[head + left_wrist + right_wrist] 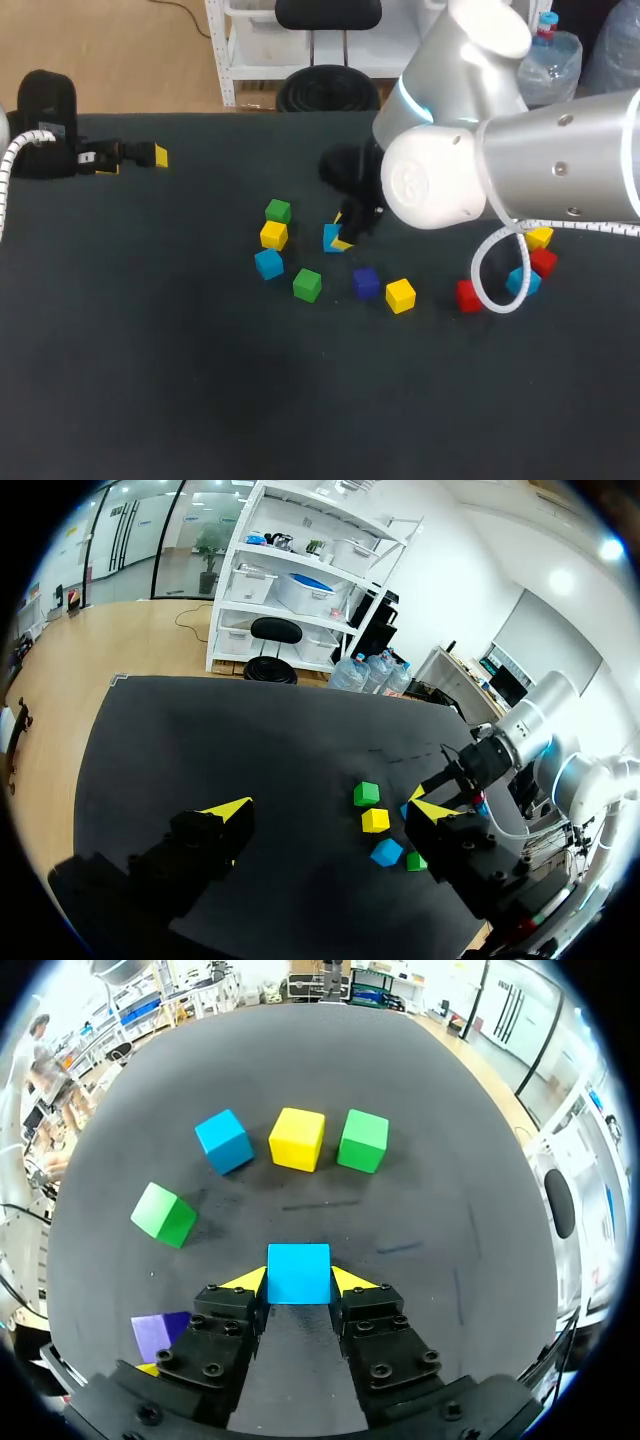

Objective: Place the blue cubes, place green cubes on the blue cubes, place the yellow cubes on the green cubes, then place the red cubes on the yellow cubes, and place purple cube on the red cubes.

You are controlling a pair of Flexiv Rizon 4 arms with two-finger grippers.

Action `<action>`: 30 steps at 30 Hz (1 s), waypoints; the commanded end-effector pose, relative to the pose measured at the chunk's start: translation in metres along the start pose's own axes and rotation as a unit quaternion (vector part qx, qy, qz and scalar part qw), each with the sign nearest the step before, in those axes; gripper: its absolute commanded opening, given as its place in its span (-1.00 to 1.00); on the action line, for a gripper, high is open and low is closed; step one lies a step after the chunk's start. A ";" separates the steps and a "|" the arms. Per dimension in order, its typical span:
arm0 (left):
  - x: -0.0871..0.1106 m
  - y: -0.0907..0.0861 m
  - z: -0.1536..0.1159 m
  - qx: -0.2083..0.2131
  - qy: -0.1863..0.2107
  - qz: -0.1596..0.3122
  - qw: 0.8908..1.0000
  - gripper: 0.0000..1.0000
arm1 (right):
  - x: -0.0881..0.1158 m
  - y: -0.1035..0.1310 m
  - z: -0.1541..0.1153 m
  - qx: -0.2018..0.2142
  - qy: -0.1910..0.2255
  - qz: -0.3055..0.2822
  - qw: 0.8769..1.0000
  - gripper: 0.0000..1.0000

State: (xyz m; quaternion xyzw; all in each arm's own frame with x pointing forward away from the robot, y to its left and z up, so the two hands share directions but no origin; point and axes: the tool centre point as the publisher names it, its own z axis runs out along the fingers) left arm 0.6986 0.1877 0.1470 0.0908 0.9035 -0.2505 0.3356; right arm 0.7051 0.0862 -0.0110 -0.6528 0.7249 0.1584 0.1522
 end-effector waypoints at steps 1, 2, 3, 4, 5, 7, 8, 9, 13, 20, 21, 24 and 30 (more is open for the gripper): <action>-0.001 -0.002 0.000 -0.005 0.004 -0.001 1.000 1.00 | 0.000 0.000 0.000 -0.002 0.000 -0.002 1.000 -0.48; -0.001 -0.002 0.000 -0.005 0.004 -0.001 1.000 1.00 | 0.000 0.000 0.000 -0.002 0.000 -0.003 1.000 -0.30; -0.001 -0.002 0.000 -0.005 0.004 -0.001 1.000 1.00 | 0.000 0.000 0.000 -0.002 0.000 -0.004 1.000 -0.12; -0.001 -0.002 0.000 -0.005 0.004 -0.001 1.000 1.00 | 0.000 0.000 0.000 -0.001 0.001 -0.004 1.000 -0.02; -0.001 -0.002 0.000 -0.005 0.004 -0.001 1.000 1.00 | 0.000 0.001 0.000 -0.001 0.001 -0.005 1.000 0.37; -0.001 -0.002 0.000 -0.005 0.004 -0.001 1.000 1.00 | 0.000 0.001 -0.001 -0.001 0.001 -0.006 1.000 0.73; -0.001 -0.002 0.000 -0.005 0.004 -0.001 1.000 1.00 | 0.000 0.001 -0.001 -0.001 0.001 -0.006 1.000 0.84; -0.001 -0.002 0.000 -0.005 0.004 -0.001 1.000 1.00 | 0.000 0.001 -0.001 -0.001 0.001 -0.006 1.000 0.88; -0.001 -0.002 0.000 -0.005 0.004 -0.001 1.000 1.00 | 0.002 0.001 -0.002 -0.002 0.002 -0.008 1.000 1.00; -0.001 -0.002 0.000 -0.005 0.004 -0.001 1.000 1.00 | 0.004 -0.002 -0.025 0.011 -0.011 -0.002 1.000 1.00; -0.001 -0.002 0.000 -0.005 0.004 -0.001 1.000 1.00 | 0.005 -0.003 -0.031 0.016 -0.013 0.004 1.000 1.00; -0.001 -0.002 0.000 -0.005 0.004 -0.001 1.000 1.00 | 0.009 -0.005 -0.049 0.033 -0.020 0.025 0.999 1.00; -0.001 -0.002 0.000 -0.005 0.004 -0.001 1.000 1.00 | 0.021 -0.008 -0.083 0.079 -0.020 0.083 0.993 1.00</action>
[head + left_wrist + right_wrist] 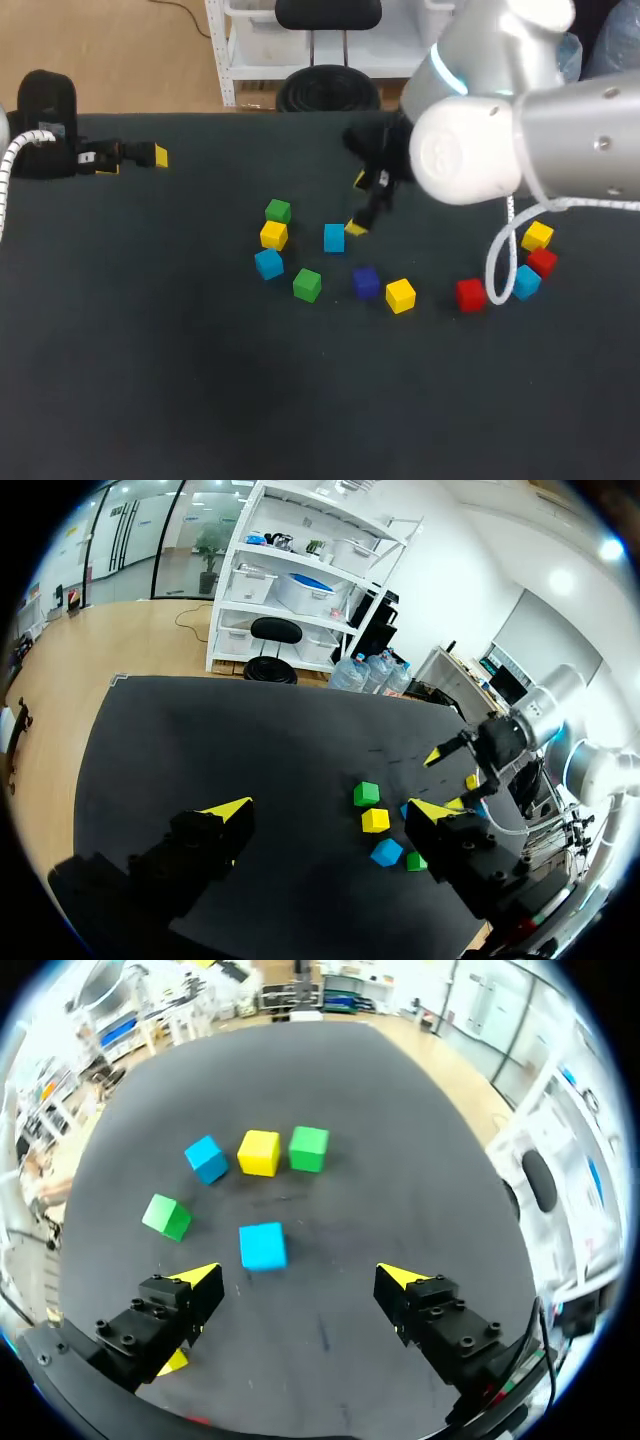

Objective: Place the blue cubes, place green cubes on the blue cubes, place the yellow cubes on the green cubes, then place the red cubes on the yellow cubes, and place purple cube on the red cubes.

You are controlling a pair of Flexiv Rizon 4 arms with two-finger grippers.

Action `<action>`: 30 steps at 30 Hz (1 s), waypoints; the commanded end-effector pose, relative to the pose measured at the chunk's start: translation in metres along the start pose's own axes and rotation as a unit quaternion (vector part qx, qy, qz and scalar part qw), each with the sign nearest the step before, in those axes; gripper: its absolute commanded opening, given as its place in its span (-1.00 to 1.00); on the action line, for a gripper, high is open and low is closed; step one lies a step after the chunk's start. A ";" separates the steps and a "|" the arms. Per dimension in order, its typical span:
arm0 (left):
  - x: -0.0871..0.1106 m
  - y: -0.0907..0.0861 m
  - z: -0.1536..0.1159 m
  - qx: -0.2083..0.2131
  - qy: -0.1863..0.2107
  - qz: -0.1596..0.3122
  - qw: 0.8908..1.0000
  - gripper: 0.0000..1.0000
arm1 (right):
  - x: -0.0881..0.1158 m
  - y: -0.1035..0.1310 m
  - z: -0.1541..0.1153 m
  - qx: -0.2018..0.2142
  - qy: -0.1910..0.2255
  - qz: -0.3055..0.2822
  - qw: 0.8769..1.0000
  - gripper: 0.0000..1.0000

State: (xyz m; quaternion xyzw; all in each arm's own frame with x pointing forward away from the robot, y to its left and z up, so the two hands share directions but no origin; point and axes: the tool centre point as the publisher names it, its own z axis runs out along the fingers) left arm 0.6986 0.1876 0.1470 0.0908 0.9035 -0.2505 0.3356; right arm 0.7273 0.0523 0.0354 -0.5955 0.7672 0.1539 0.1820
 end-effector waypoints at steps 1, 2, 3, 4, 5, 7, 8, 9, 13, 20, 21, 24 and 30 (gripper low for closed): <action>-0.001 -0.002 0.000 -0.005 0.004 -0.001 1.000 1.00 | 0.015 0.012 -0.032 0.046 -0.002 0.026 0.999 1.00; -0.001 -0.002 0.000 -0.005 0.004 -0.001 1.000 1.00 | 0.019 0.012 -0.039 0.057 -0.002 0.041 0.997 1.00; -0.001 -0.002 0.000 -0.005 0.004 -0.001 1.000 1.00 | 0.021 0.012 -0.042 0.063 -0.001 0.047 0.997 1.00; -0.001 -0.002 0.000 -0.005 0.004 -0.001 1.000 1.00 | 0.025 0.012 -0.047 0.074 0.001 0.057 0.996 1.00; -0.001 -0.002 0.000 -0.005 0.004 -0.001 1.000 1.00 | 0.028 0.012 -0.052 0.081 0.000 0.065 0.995 1.00; -0.001 -0.002 0.000 -0.005 0.004 -0.001 1.000 1.00 | 0.034 0.014 -0.059 0.096 0.004 0.080 0.992 1.00; -0.001 -0.002 0.000 -0.005 0.004 -0.001 1.000 1.00 | 0.037 0.016 -0.063 0.103 0.004 0.088 0.991 1.00; -0.001 -0.002 0.000 -0.005 0.004 -0.001 1.000 1.00 | 0.041 0.018 -0.067 0.108 0.005 0.092 0.990 1.00; -0.001 -0.002 0.000 -0.005 0.004 -0.001 1.000 1.00 | 0.054 0.023 -0.080 0.132 0.013 0.119 0.984 1.00; -0.001 -0.002 0.000 -0.005 0.004 -0.001 1.000 1.00 | 0.078 0.031 -0.102 0.172 0.028 0.164 0.971 1.00; -0.001 -0.002 0.000 -0.005 0.004 -0.001 1.000 1.00 | 0.082 0.032 -0.106 0.178 0.030 0.172 0.968 1.00; -0.001 -0.002 0.000 -0.005 0.004 -0.001 1.000 1.00 | 0.095 0.036 -0.115 0.194 0.033 0.195 0.961 1.00; -0.001 -0.002 0.000 -0.005 0.004 -0.001 1.000 1.00 | 0.118 0.045 -0.126 0.207 0.031 0.232 0.950 1.00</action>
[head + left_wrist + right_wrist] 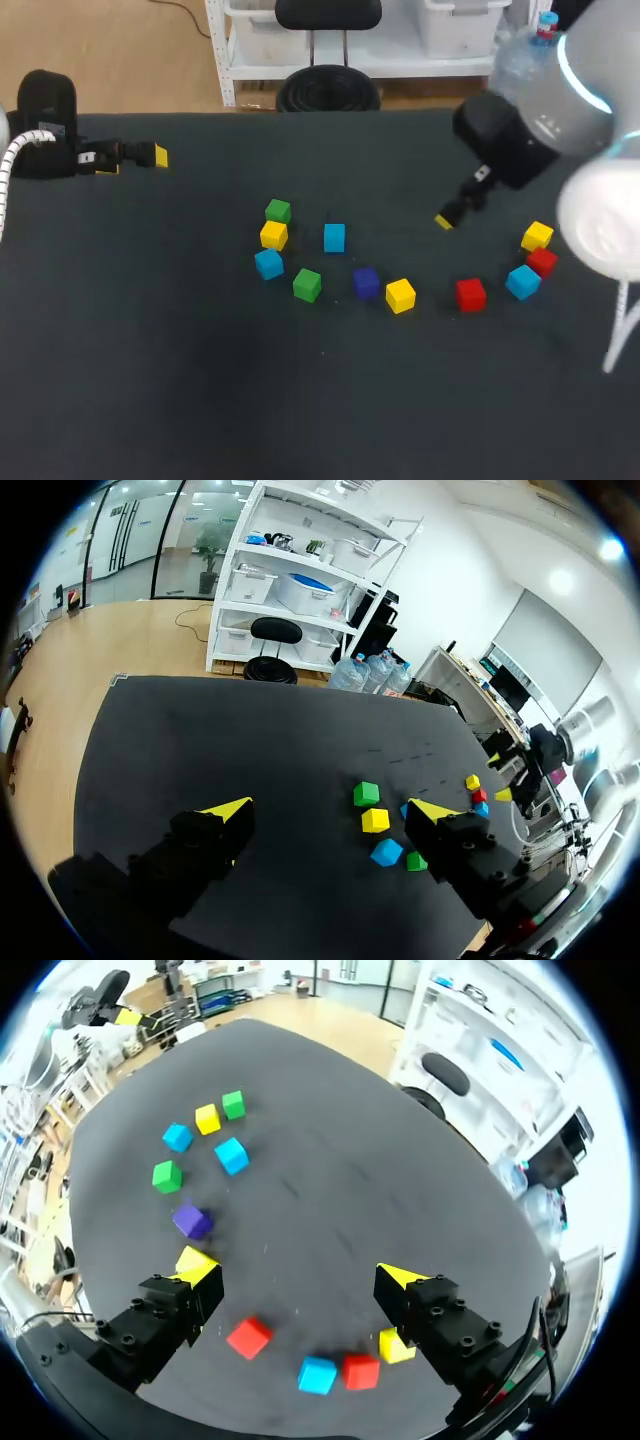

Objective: Place the blue cubes, place green cubes on the blue cubes, place the yellow cubes on the green cubes, then place the red cubes on the yellow cubes, and place purple cube on the red cubes.

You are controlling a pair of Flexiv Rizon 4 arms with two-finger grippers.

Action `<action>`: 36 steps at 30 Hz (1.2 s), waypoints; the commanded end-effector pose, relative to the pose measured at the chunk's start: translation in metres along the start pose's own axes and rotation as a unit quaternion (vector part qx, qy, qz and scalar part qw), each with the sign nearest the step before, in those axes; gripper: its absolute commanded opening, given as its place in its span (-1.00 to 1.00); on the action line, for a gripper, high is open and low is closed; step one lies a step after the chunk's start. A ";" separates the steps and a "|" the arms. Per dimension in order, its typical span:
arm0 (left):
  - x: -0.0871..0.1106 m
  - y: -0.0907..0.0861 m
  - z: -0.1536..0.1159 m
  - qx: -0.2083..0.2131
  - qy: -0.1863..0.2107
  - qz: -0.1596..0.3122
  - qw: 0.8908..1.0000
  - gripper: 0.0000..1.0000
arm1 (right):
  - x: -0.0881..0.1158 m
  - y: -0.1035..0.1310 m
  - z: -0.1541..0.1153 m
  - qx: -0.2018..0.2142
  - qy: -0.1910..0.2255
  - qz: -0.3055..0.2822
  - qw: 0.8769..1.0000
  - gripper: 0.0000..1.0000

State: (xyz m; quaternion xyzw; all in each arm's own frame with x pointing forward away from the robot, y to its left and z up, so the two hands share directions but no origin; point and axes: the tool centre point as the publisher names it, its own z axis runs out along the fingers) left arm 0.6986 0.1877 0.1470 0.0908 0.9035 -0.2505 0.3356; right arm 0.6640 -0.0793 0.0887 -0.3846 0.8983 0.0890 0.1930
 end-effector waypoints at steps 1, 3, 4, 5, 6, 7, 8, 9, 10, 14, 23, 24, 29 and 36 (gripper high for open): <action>-0.001 -0.002 0.000 -0.005 0.004 -0.001 1.000 1.00 | 0.023 0.003 -0.014 0.094 -0.011 0.016 0.995 1.00; -0.001 -0.002 0.000 -0.005 0.004 -0.001 1.000 1.00 | 0.030 0.005 -0.014 0.093 -0.010 0.023 0.995 1.00; -0.001 -0.002 0.000 -0.005 0.004 -0.001 1.000 1.00 | 0.033 0.007 -0.013 0.093 -0.008 0.024 0.995 1.00; -0.001 -0.002 0.000 -0.005 0.004 -0.001 1.000 1.00 | 0.037 0.009 -0.013 0.095 -0.004 0.030 0.995 1.00; -0.001 -0.002 0.000 -0.005 0.004 -0.001 1.000 1.00 | 0.040 0.010 -0.014 0.095 -0.001 0.038 0.995 1.00; -0.001 -0.002 0.000 -0.005 0.004 -0.001 1.000 1.00 | 0.044 0.011 -0.014 0.096 0.002 0.044 0.994 1.00; -0.001 -0.002 0.000 -0.005 0.004 -0.001 1.000 1.00 | 0.047 0.013 -0.014 0.099 0.006 0.050 0.994 1.00; -0.001 -0.002 0.000 -0.005 0.004 -0.001 1.000 1.00 | 0.051 0.013 -0.015 0.100 0.008 0.055 0.993 1.00; -0.001 -0.002 0.000 -0.005 0.004 -0.001 1.000 1.00 | 0.054 0.014 -0.015 0.101 0.011 0.059 0.993 1.00; -0.001 -0.002 0.000 -0.005 0.004 -0.001 1.000 1.00 | 0.066 0.012 -0.015 0.107 0.024 0.079 0.991 1.00; -0.001 -0.002 0.000 -0.005 0.004 -0.001 1.000 1.00 | 0.086 0.008 -0.011 0.106 0.044 0.099 0.988 1.00; -0.001 -0.002 0.000 -0.005 0.004 -0.001 1.000 1.00 | 0.089 0.008 -0.009 0.106 0.048 0.101 0.988 1.00; -0.001 -0.002 0.000 -0.005 0.004 -0.001 1.000 1.00 | 0.099 0.009 0.001 0.101 0.062 0.106 0.987 1.00; -0.001 -0.002 0.000 -0.005 0.004 -0.001 1.000 1.00 | 0.102 0.005 0.010 0.095 0.063 0.115 0.987 1.00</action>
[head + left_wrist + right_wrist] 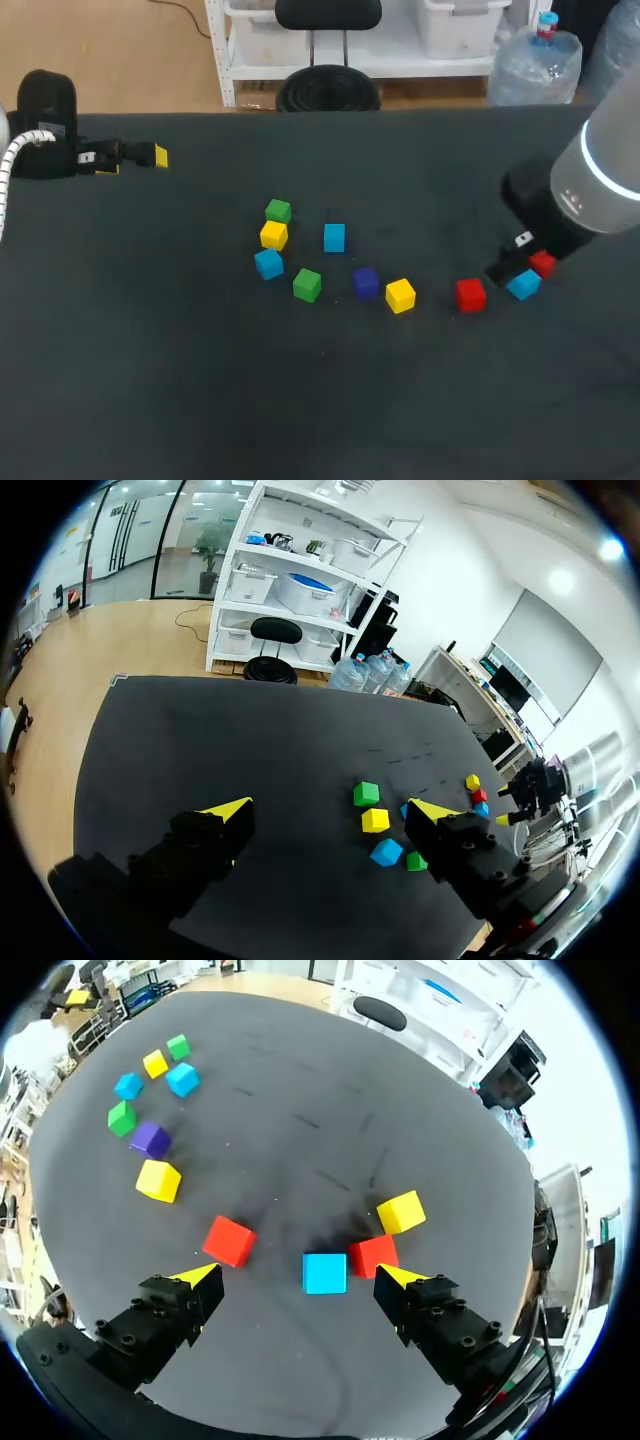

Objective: Place the blue cubes, place green cubes on the blue cubes, place the yellow cubes on the green cubes, then place the red cubes on the yellow cubes, and place purple cube on the red cubes.

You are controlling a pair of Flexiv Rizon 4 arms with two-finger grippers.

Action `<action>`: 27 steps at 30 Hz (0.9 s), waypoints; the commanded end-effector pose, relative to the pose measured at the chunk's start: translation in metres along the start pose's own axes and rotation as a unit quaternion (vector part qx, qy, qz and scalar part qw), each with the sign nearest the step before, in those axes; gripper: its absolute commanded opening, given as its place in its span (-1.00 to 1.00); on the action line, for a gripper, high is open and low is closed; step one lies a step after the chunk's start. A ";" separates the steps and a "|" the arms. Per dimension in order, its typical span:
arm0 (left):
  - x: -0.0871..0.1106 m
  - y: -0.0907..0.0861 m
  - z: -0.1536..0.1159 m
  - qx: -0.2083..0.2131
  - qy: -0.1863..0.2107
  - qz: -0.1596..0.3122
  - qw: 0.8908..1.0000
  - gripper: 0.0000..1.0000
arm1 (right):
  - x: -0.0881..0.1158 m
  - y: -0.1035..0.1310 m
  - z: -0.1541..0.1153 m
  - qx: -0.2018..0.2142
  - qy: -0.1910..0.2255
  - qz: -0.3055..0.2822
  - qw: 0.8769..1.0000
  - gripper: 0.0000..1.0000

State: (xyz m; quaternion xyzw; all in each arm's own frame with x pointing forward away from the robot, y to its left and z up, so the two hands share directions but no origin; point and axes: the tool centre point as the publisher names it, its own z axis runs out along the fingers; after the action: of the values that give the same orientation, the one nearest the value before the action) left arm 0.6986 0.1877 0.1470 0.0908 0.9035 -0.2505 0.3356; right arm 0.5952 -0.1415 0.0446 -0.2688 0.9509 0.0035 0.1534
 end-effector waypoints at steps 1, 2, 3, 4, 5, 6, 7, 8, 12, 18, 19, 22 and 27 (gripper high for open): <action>-0.001 -0.002 0.000 -0.005 0.004 -0.001 1.000 1.00 | -0.002 -0.001 0.009 0.004 -0.006 0.007 1.000 1.00; -0.001 -0.002 0.000 -0.005 0.004 -0.001 1.000 1.00 | -0.002 -0.002 0.011 0.002 -0.008 0.010 1.000 1.00; -0.001 -0.002 0.000 -0.005 0.004 -0.001 1.000 1.00 | -0.001 -0.003 0.012 -0.001 -0.010 0.013 1.000 1.00; -0.001 -0.002 0.000 -0.005 0.004 -0.001 1.000 1.00 | -0.001 -0.004 0.013 -0.004 -0.012 0.017 1.000 1.00; -0.001 -0.002 0.000 -0.005 0.004 -0.001 1.000 1.00 | -0.001 -0.005 0.014 -0.007 -0.013 0.022 1.000 1.00; -0.001 -0.002 0.000 -0.005 0.004 -0.001 1.000 1.00 | -0.001 -0.006 0.015 -0.011 -0.014 0.024 1.000 1.00; -0.001 -0.002 0.000 -0.005 0.004 -0.001 1.000 1.00 | -0.001 -0.007 0.016 -0.012 -0.015 0.025 1.000 1.00; -0.001 -0.002 0.000 -0.005 0.004 -0.001 1.000 1.00 | -0.002 -0.008 0.017 -0.012 -0.015 0.025 0.999 1.00; -0.001 -0.002 0.000 -0.005 0.004 -0.001 1.000 1.00 | -0.002 -0.011 0.020 -0.016 -0.019 0.027 0.999 1.00; -0.001 -0.002 0.000 -0.005 0.004 -0.001 1.000 1.00 | 0.000 -0.011 0.026 -0.022 -0.017 0.021 0.999 1.00; -0.001 -0.002 0.000 -0.005 0.004 -0.001 1.000 1.00 | 0.000 -0.010 0.026 -0.024 -0.017 0.019 0.999 1.00; -0.001 -0.002 0.000 -0.005 0.004 -0.001 1.000 1.00 | 0.002 -0.008 0.027 -0.029 -0.017 0.016 0.999 1.00; -0.001 -0.002 0.000 -0.005 0.004 -0.001 1.000 1.00 | 0.005 -0.009 0.029 -0.033 -0.014 0.014 0.999 1.00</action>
State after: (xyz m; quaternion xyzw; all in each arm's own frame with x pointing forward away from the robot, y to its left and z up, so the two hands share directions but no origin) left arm 0.6986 0.1877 0.1470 0.0908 0.9035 -0.2505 0.3356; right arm 0.6028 -0.1477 0.0167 -0.2591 0.9518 0.0383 0.1595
